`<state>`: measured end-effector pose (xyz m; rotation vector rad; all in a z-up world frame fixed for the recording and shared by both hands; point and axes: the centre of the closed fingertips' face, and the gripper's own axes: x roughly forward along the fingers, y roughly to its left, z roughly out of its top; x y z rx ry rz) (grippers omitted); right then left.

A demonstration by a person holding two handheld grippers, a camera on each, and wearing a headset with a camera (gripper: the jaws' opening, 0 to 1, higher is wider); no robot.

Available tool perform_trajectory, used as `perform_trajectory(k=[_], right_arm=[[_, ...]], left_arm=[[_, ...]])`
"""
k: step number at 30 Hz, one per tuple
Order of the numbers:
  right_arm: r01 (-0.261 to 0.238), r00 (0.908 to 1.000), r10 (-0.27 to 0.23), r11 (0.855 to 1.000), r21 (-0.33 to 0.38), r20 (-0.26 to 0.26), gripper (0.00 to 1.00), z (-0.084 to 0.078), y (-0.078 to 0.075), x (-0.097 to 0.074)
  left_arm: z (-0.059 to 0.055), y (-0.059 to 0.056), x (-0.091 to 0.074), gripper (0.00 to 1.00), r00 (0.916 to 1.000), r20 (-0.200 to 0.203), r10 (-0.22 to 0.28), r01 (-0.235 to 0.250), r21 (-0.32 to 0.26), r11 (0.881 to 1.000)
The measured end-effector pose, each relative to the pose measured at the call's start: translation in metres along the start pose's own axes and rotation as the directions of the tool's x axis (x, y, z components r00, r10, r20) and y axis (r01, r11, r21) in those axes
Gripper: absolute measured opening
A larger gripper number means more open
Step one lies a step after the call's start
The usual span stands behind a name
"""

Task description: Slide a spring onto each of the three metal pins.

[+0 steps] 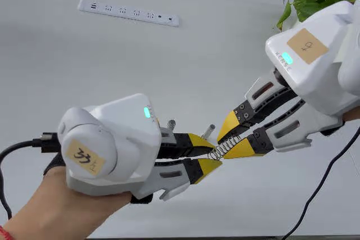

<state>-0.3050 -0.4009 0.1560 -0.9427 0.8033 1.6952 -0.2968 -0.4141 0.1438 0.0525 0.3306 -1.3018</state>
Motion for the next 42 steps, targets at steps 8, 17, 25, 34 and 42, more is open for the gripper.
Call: perform_trajectory(k=[8, 17, 25, 34, 42], right_arm=[[-0.004, 1.0000, 0.003, 1.000, 0.018, 0.005, 0.07, 0.002, 0.000, 0.003], [0.042, 0.9987, -0.044, 0.997, 0.063, 0.025, 0.07, 0.000, -0.011, -0.004], [0.120, 0.9926, -0.122, 0.983, 0.137, 0.003, 0.07, -0.020, -0.030, -0.012], [0.191, 0.9805, -0.177, 0.960, 0.202, -0.084, 0.07, -0.052, -0.051, -0.009], [0.226, 0.9679, -0.190, 0.944, 0.242, -0.165, 0.07, -0.080, -0.072, 0.001]], left_arm=[[-0.004, 0.000, -0.002, 0.07, 1.0000, -0.007, -0.002, 0.002, 0.012, 1.000], [-0.012, 0.008, -0.011, 0.16, 0.9995, -0.020, 0.025, -0.025, 0.015, 1.000], [-0.023, 0.030, -0.035, 0.27, 0.9952, -0.027, 0.094, -0.094, 0.020, 0.995], [-0.047, 0.060, -0.074, 0.50, 0.9838, -0.070, 0.165, -0.165, 0.003, 0.986], [-0.065, 0.074, -0.095, 0.68, 0.9796, -0.081, 0.184, -0.186, -0.020, 0.982]])
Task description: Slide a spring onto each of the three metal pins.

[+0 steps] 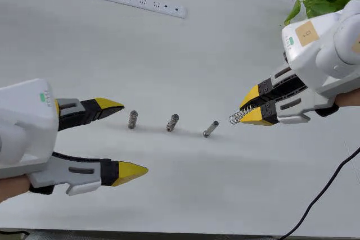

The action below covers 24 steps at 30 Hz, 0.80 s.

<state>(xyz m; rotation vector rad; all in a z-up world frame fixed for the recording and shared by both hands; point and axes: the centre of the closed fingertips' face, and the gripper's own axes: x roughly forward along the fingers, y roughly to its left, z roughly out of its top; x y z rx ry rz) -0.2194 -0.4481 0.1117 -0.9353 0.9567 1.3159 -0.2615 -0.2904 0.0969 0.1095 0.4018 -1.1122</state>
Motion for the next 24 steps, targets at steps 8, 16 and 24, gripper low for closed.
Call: perform_trajectory(k=[8, 16, 24], right_arm=[[0.008, 0.9990, -0.007, 1.000, 0.023, -0.044, 0.07, -0.008, -0.016, 0.024], [-0.008, 0.9969, 0.010, 1.000, 0.023, -0.079, 0.07, -0.018, -0.029, 0.051], [-0.030, 0.9951, 0.033, 0.999, 0.033, -0.093, 0.07, -0.020, -0.024, 0.061]], left_arm=[[-0.006, 0.012, -0.005, 0.81, 0.9991, 0.042, 0.003, -0.001, -0.033, 0.999], [-0.010, 0.018, -0.006, 0.88, 0.9985, 0.055, 0.004, 0.000, -0.061, 0.998], [-0.013, 0.019, -0.003, 0.89, 0.9984, 0.056, 0.001, 0.004, -0.080, 0.997]])
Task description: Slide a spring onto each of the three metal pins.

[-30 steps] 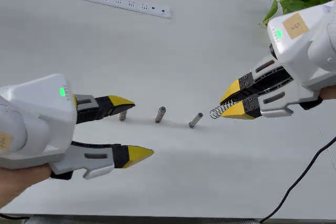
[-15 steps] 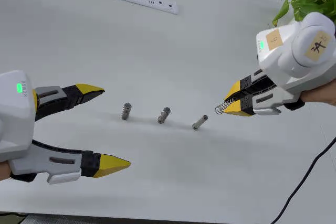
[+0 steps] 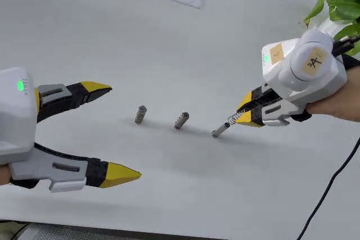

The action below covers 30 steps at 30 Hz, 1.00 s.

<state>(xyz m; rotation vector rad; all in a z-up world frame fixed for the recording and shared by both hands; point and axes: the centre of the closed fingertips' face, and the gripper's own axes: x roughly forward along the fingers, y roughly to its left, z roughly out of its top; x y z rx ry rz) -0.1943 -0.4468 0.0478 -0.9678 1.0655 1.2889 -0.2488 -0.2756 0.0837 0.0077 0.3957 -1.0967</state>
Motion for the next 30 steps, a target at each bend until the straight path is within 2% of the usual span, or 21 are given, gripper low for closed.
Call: perform_trajectory(k=[7, 15, 30], right_arm=[[-0.012, 0.9999, 0.012, 1.000, 0.000, -0.005, 0.07, 0.0029, 0.0055, 0.0023], [-0.017, 0.9997, 0.017, 1.000, -0.008, -0.018, 0.07, 0.0011, 0.0051, 0.0052], [-0.023, 0.9996, 0.023, 1.000, -0.004, -0.018, 0.07, -0.0028, -0.0020, 0.0085]], left_arm=[[-0.0019, -0.0017, 0.0019, 0.89, 1.0000, -0.004, -0.008, 0.008, 0.001, 1.000], [-0.0033, -0.0018, 0.0012, 0.89, 0.9999, -0.004, -0.009, 0.009, -0.006, 1.000], [-0.0029, -0.0032, 0.0031, 0.88, 0.9999, 0.001, -0.016, 0.016, -0.012, 1.000]])
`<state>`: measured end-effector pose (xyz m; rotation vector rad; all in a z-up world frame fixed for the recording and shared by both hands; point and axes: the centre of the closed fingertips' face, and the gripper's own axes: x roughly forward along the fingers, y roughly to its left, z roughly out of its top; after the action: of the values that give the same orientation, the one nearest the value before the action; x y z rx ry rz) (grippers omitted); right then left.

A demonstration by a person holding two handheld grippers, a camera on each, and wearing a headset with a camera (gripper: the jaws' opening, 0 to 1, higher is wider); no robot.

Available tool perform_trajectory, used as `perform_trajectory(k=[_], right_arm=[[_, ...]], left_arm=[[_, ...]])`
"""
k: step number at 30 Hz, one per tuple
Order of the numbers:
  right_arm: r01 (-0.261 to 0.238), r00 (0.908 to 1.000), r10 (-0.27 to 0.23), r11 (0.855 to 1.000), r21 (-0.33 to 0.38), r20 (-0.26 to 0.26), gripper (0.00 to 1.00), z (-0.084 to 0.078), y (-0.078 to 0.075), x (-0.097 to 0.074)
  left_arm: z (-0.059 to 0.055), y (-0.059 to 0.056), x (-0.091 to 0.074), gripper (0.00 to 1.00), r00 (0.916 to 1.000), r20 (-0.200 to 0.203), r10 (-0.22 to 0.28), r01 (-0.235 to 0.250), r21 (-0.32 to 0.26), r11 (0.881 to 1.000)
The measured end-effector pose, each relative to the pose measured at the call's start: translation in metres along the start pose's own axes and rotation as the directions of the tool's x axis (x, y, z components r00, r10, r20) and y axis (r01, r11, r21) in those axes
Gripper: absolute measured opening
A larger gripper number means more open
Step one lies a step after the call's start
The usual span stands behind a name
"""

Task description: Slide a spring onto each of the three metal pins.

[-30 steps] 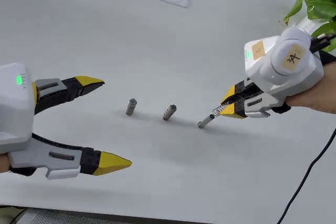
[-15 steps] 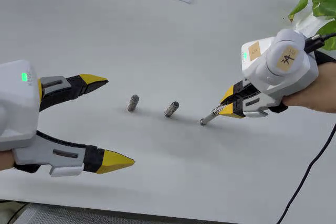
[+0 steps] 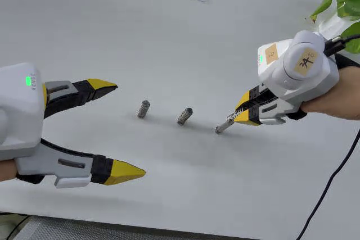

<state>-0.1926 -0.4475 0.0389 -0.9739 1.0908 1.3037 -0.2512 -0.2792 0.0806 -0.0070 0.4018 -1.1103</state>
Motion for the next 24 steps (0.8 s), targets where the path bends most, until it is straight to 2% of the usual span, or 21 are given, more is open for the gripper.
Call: perform_trajectory(k=[7, 21, 24], right_arm=[[-0.003, 0.9999, 0.002, 1.000, -0.016, -0.017, 0.07, 0.0020, 0.0059, -0.0028], [-0.010, 0.9996, 0.010, 1.000, -0.009, -0.025, 0.07, -0.0008, 0.0039, 0.0042], [-0.012, 0.9999, 0.012, 1.000, -0.003, -0.011, 0.07, 0.0017, 0.0025, 0.0050]], left_arm=[[-0.0002, 0.0001, 0.0005, 0.88, 1.0000, 0.003, -0.001, 0.001, -0.006, 1.000], [-0.0016, -0.0001, 0.0006, 0.88, 1.0000, 0.006, -0.001, 0.001, -0.011, 1.000], [-0.0019, 0.0002, 0.0002, 0.88, 1.0000, 0.006, 0.001, -0.001, -0.013, 1.000]])
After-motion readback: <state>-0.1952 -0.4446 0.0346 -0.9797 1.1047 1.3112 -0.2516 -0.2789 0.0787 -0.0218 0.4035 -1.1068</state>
